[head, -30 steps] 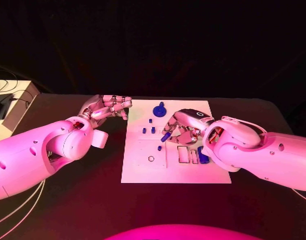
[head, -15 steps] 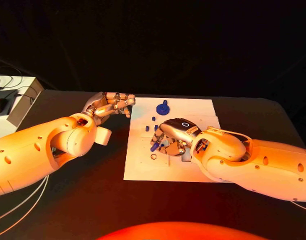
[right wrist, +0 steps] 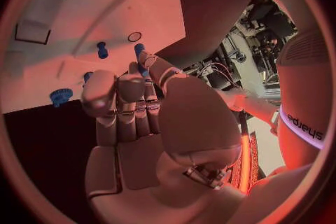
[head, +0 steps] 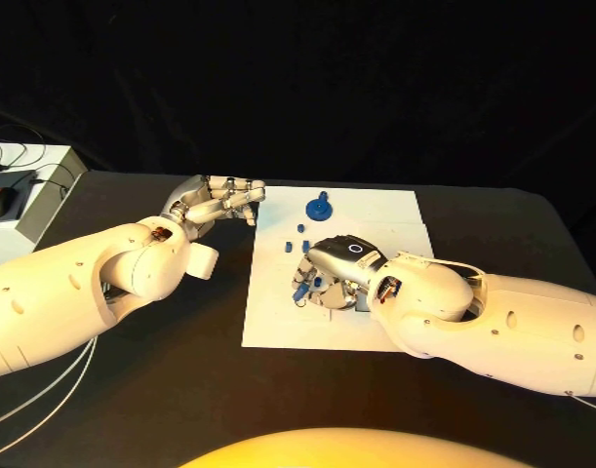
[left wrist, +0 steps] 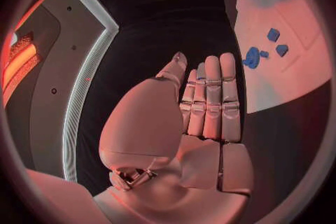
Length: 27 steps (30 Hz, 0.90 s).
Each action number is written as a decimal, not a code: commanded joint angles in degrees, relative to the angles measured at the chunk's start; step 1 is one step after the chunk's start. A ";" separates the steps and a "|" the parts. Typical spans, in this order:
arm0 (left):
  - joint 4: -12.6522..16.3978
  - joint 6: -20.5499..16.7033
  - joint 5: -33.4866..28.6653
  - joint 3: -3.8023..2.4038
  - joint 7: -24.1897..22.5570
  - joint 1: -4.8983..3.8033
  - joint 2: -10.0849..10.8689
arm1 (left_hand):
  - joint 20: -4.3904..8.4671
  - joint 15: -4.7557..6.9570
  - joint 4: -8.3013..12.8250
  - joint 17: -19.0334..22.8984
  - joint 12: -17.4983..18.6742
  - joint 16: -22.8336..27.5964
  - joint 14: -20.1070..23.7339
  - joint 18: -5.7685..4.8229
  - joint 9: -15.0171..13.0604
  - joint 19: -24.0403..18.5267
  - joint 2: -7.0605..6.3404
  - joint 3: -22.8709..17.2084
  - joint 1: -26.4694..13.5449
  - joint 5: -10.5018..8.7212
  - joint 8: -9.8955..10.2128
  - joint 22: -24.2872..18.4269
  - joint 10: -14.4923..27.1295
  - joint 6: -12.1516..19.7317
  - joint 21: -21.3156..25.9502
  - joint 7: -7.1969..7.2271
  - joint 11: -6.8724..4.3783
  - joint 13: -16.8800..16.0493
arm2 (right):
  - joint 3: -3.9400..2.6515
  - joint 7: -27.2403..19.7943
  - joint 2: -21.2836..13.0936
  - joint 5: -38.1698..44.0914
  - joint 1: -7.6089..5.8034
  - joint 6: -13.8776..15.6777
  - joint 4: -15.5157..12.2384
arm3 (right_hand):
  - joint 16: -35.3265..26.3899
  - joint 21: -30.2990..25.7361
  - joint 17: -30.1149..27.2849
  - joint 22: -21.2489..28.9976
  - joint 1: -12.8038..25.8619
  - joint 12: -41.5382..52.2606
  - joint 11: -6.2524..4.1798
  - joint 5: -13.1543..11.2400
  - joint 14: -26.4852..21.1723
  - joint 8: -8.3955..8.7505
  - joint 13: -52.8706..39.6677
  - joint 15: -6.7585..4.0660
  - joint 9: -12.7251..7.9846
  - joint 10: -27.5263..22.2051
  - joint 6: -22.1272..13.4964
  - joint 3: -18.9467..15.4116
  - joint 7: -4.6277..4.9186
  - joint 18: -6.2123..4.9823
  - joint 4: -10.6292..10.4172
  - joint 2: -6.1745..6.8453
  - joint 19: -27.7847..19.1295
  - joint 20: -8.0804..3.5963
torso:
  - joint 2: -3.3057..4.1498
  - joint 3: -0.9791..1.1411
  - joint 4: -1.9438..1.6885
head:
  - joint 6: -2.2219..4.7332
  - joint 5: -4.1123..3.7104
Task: Assemble the parts on the task board
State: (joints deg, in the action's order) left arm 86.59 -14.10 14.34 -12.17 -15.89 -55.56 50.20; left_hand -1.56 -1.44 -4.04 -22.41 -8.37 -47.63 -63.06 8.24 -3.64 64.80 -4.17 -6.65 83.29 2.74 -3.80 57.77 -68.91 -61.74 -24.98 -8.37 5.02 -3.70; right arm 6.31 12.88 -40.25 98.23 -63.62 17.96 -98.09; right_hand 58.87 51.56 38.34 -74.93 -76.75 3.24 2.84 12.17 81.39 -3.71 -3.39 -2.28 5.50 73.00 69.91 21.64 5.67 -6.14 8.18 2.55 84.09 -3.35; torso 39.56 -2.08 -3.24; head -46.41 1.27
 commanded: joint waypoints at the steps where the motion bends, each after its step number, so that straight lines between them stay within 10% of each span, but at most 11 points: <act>1: 0.10 0.71 0.00 -0.04 -0.23 0.02 -0.03 | 0.10 0.06 -0.37 -0.09 0.06 0.18 -0.38 -0.33 -0.05 0.47 0.19 0.01 -0.16 0.23 -0.23 0.05 0.18 0.10 0.20 -0.32 -0.04 0.04 | 0.04 0.52 -0.09 1.76 0.09 -2.14 -0.12 | 0.23 -0.03 -0.05 -0.95 0.49 0.19 -0.16 0.07 0.12 -0.10 -0.10 -0.15 1.59 0.38 0.29 0.14 0.19 -0.44 0.25 -1.81 3.51 -0.28 | 0.00 0.02 0.00 | -0.19 -0.01; 27: 0.15 0.62 -0.01 -0.04 -0.20 0.02 0.13 | 0.10 0.06 -0.37 -0.09 0.06 0.18 -0.38 -0.33 -0.05 0.47 0.19 0.01 -0.16 0.23 -0.23 0.05 0.18 0.10 0.20 -0.32 -0.04 0.04 | 0.38 1.14 1.04 3.96 0.69 -4.55 1.96 | 0.26 -0.11 -0.16 -1.04 0.51 0.19 -0.16 0.04 0.10 -0.10 -0.10 -0.15 1.60 0.38 0.29 0.06 0.19 -0.41 0.35 -1.85 3.51 -0.29 | 0.02 -0.06 -0.03 | -0.81 -0.25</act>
State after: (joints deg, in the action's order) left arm 86.60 -14.10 14.34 -12.17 -15.84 -55.56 50.35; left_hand -1.56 -1.44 -4.04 -22.40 -8.37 -47.64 -63.06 8.24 -3.63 64.80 -4.17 -6.65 83.29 2.74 -3.80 57.75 -68.91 -61.74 -25.00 -8.37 5.02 -3.70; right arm 6.64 13.58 -39.24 100.69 -63.05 14.90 -96.32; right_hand 58.86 51.57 38.23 -74.93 -76.76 3.25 2.73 11.83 81.39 -3.75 -3.44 -2.27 5.53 73.00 69.69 21.42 5.89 -6.10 8.39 2.53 84.00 -3.26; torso 39.58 -2.10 -3.31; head -47.13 1.00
